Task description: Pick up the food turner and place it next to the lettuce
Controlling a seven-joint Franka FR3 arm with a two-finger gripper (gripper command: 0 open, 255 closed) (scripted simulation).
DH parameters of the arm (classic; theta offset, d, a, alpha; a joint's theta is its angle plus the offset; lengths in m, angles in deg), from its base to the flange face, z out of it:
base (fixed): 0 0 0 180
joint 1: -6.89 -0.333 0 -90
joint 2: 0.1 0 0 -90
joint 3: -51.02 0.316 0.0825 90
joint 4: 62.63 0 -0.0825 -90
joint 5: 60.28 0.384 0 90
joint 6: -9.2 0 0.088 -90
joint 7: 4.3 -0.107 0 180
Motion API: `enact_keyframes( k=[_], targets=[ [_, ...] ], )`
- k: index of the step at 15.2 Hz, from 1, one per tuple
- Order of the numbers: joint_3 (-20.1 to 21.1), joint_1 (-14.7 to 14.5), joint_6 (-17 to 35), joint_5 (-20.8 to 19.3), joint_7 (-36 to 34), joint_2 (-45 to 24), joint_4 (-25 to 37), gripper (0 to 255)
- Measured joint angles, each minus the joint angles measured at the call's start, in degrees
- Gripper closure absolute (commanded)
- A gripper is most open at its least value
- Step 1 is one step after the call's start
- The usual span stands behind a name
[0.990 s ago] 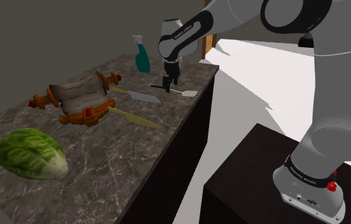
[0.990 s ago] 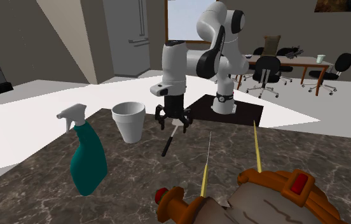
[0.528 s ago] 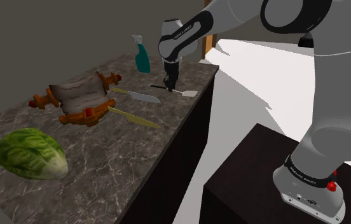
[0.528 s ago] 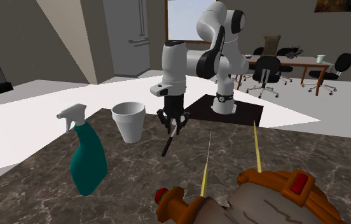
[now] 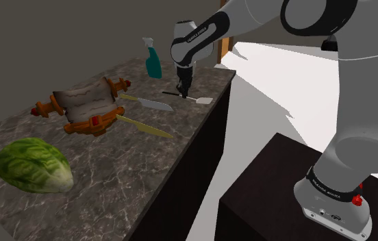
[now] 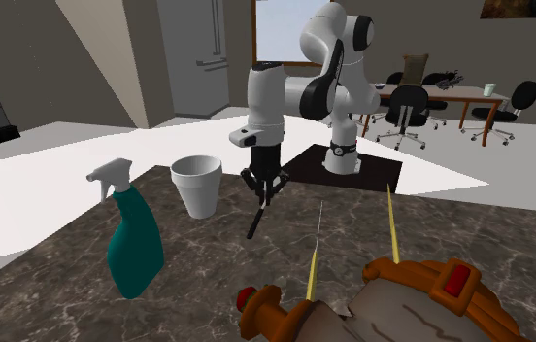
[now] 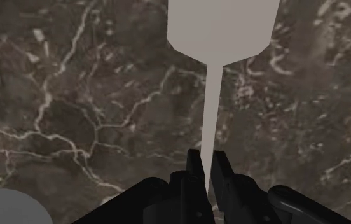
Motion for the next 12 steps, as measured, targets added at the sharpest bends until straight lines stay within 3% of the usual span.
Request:
enact_keyframes(
  k=[12],
  targets=[
    [0.00,0.11,-6.97,0.05,0.03,3.44,3.53,255]
  ],
)
